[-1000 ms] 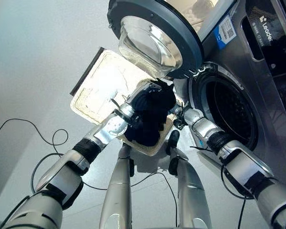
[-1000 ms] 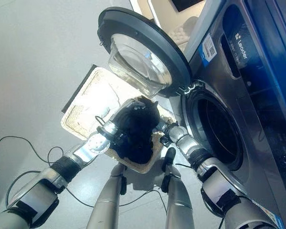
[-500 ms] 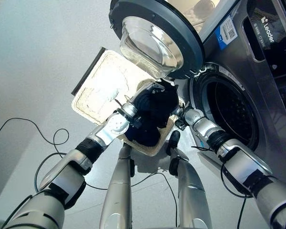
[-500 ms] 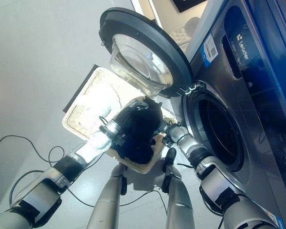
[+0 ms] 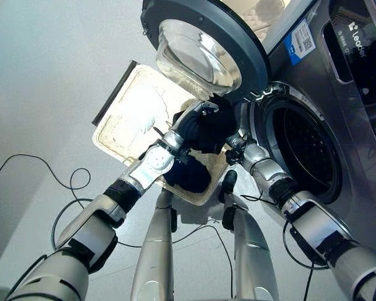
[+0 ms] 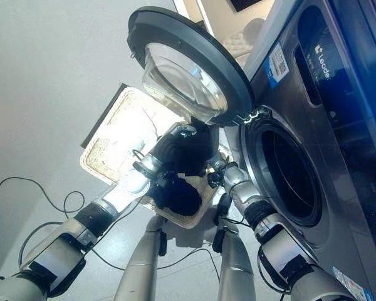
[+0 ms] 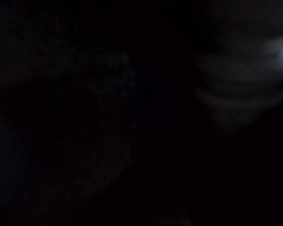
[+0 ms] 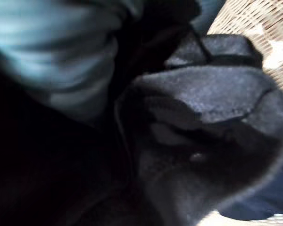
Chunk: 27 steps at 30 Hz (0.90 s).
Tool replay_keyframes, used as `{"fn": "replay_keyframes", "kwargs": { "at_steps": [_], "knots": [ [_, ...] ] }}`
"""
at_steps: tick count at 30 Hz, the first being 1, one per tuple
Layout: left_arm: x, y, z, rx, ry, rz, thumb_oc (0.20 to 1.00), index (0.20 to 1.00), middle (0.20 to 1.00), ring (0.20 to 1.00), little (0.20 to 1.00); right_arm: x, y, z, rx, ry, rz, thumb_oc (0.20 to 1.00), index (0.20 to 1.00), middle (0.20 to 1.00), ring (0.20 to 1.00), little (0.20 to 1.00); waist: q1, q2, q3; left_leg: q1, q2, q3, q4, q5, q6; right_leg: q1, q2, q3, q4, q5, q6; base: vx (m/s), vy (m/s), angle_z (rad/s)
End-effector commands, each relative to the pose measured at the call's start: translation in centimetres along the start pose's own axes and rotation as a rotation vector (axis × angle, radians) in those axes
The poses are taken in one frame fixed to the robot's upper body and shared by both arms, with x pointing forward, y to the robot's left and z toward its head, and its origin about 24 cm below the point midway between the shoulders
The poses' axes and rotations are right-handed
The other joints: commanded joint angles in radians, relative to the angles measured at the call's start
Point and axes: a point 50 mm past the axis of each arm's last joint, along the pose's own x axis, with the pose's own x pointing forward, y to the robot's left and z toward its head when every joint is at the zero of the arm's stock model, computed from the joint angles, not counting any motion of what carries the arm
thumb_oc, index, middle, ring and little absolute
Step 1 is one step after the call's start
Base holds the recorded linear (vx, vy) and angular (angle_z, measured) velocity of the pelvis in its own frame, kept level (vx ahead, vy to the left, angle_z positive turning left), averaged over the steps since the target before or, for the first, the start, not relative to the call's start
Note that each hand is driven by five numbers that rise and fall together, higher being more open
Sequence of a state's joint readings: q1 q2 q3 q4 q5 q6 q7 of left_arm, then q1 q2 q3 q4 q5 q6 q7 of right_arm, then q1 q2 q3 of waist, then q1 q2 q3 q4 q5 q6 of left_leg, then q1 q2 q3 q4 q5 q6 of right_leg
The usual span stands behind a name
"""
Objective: Put the clothes into the washing machine.
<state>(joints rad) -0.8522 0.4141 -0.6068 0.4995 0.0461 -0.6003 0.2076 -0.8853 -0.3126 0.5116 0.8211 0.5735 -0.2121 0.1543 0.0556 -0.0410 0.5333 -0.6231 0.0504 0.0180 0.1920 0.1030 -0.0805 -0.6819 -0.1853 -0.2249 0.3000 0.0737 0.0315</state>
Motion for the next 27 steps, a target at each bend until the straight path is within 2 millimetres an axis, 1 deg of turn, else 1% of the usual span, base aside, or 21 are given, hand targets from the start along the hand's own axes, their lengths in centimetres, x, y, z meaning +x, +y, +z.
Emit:
{"fn": "replay_keyframes", "kwargs": {
  "at_steps": [1, 3, 5, 7, 8, 9, 10, 11, 12, 15, 18, 22, 25, 27],
  "knots": [
    [2.8, -0.8, 4.7, -0.053, -0.240, 0.031, 0.200, 0.200, 0.200, 0.200, 0.200, 0.3, 0.1, 3.5, 0.065, -0.194, -0.007, 0.200, 0.200, 0.200, 0.200, 0.200, -0.016, 0.074, -0.013, -0.004, -0.036, 0.077, -0.002, -0.030, 0.004, 0.004, 0.008, -0.024, 0.053, -0.030, 0.100, -0.01, 0.031, -0.02],
    [2.8, -0.8, 4.5, -0.046, -0.232, 0.028, 0.200, 0.200, 0.200, 0.200, 0.200, 0.2, 0.0, 3.4, 0.084, -0.204, -0.017, 0.200, 0.200, 0.200, 0.200, 0.200, -0.018, 0.075, -0.013, -0.004, -0.035, 0.079, -0.003, -0.030, 0.004, 0.003, 0.009, -0.022, 0.052, -0.030, 0.101, 0.00, 0.000, 0.00],
    [2.6, -1.0, 4.0, -0.030, -0.209, 0.023, 0.200, 0.200, 0.200, 0.200, 0.200, -0.1, -0.4, 3.3, 0.182, -0.251, -0.043, 0.200, 0.200, 0.200, 0.200, 0.200, -0.025, 0.076, -0.013, -0.002, -0.030, 0.087, -0.007, -0.029, 0.003, 0.001, 0.012, -0.016, 0.049, -0.027, 0.102, -0.01, 0.027, -0.04],
    [2.5, -1.0, 3.9, -0.029, -0.205, 0.021, 0.200, 0.200, 0.200, 0.200, 0.200, -0.2, -0.5, 3.4, 0.197, -0.262, -0.051, 0.200, 0.200, 0.200, 0.200, 0.200, -0.025, 0.076, -0.013, -0.001, -0.029, 0.088, -0.008, -0.029, 0.003, 0.001, 0.013, -0.015, 0.049, -0.027, 0.102, -0.01, 0.022, -0.06],
    [2.3, -1.3, 3.3, -0.016, -0.172, 0.003, 0.379, 0.379, 0.379, 0.379, 0.379, -0.5, -0.8, 3.3, 0.285, -0.313, -0.082, 0.200, 0.200, 0.200, 0.200, 0.200, -0.034, 0.077, -0.013, -0.002, -0.029, 0.093, -0.009, -0.030, 0.002, -0.001, 0.016, -0.010, 0.045, -0.025, 0.105, -0.02, 0.042, -0.10],
    [2.3, -1.4, 3.1, -0.013, -0.162, -0.004, 0.451, 0.451, 0.451, 0.451, 0.451, -0.6, -0.8, 3.2, 0.301, -0.326, -0.093, 0.200, 0.200, 0.200, 0.200, 0.200, -0.037, 0.078, -0.013, -0.001, -0.028, 0.096, -0.011, -0.030, 0.002, -0.001, 0.018, -0.007, 0.041, -0.023, 0.105, -0.02, 0.047, -0.11],
    [2.3, -1.5, 3.0, -0.011, -0.154, -0.009, 0.573, 0.573, 0.573, 0.573, 0.573, -0.7, -0.8, 3.2, 0.313, -0.335, -0.099, 0.200, 0.200, 0.200, 0.200, 0.200, -0.038, 0.078, -0.013, 0.000, -0.027, 0.097, -0.013, -0.029, 0.002, -0.001, 0.019, -0.006, 0.038, -0.022, 0.106, -0.01, 0.034, -0.11],
    [2.3, -1.7, 2.9, -0.007, -0.146, -0.012, 0.827, 0.827, 0.827, 0.827, 0.827, -0.7, -0.9, 3.2, 0.325, -0.345, -0.105, 0.200, 0.200, 0.200, 0.200, 0.200, -0.041, 0.078, -0.013, 0.000, -0.027, 0.099, -0.014, -0.030, 0.002, -0.002, 0.020, -0.003, 0.037, -0.022, 0.106, -0.01, 0.030, -0.12],
    [2.2, -1.7, 2.8, -0.005, -0.139, -0.015, 1.000, 1.000, 1.000, 1.000, 1.000, -0.8, -0.9, 3.2, 0.334, -0.352, -0.109, 0.200, 0.200, 0.200, 0.200, 0.200, -0.043, 0.078, -0.013, 0.000, -0.027, 0.101, -0.014, -0.030, 0.001, -0.003, 0.021, -0.002, 0.036, -0.021, 0.106, -0.02, 0.053, -0.14],
    [2.0, -2.1, 2.0, 0.003, -0.086, -0.034, 1.000, 1.000, 1.000, 1.000, 1.000, -1.1, -1.3, 2.9, 0.410, -0.394, -0.150, 0.200, 0.200, 0.200, 0.200, 0.200, -0.054, 0.081, -0.013, -0.004, -0.025, 0.111, -0.019, -0.029, -0.001, -0.007, 0.026, 0.004, 0.025, -0.017, 0.108, -0.02, 0.052, -0.10],
    [1.7, -2.6, 1.1, 0.017, -0.031, -0.037, 1.000, 1.000, 1.000, 1.000, 1.000, -1.4, -1.8, 2.3, 0.503, -0.413, -0.190, 0.200, 0.200, 0.200, 0.200, 0.200, -0.064, 0.084, -0.013, -0.006, -0.023, 0.121, -0.026, -0.027, -0.002, -0.012, 0.033, 0.014, 0.015, -0.013, 0.109, -0.02, 0.072, -0.18],
    [1.4, -3.0, -0.1, 0.038, 0.034, -0.033, 1.000, 1.000, 1.000, 1.000, 1.000, -1.8, -2.0, 0.7, 0.613, -0.416, -0.220, 0.200, 0.200, 0.200, 0.200, 0.200, -0.077, 0.090, -0.013, -0.006, -0.020, 0.137, -0.038, -0.022, -0.002, -0.017, 0.042, 0.025, 0.000, -0.006, 0.109, -0.02, 0.070, -0.21],
    [1.3, -3.1, -0.4, 0.051, 0.052, -0.029, 1.000, 1.000, 1.000, 1.000, 1.000, -1.9, -2.2, 0.2, 0.653, -0.420, -0.224, 0.200, 0.200, 0.200, 0.200, 0.200, -0.083, 0.095, -0.013, -0.006, -0.019, 0.145, -0.042, -0.019, -0.003, -0.018, 0.045, 0.030, -0.007, -0.003, 0.109, -0.01, 0.061, -0.13],
    [1.4, -3.0, -0.8, 0.063, 0.079, -0.015, 1.000, 1.000, 1.000, 1.000, 1.000, -2.1, -2.3, -0.3, 0.724, -0.441, -0.234, 0.200, 0.200, 0.200, 0.200, 0.200, -0.092, 0.100, -0.013, -0.009, -0.021, 0.153, -0.044, -0.018, -0.004, -0.022, 0.050, 0.037, -0.013, 0.000, 0.108, 0.00, 0.086, -0.14]
  ]
}}
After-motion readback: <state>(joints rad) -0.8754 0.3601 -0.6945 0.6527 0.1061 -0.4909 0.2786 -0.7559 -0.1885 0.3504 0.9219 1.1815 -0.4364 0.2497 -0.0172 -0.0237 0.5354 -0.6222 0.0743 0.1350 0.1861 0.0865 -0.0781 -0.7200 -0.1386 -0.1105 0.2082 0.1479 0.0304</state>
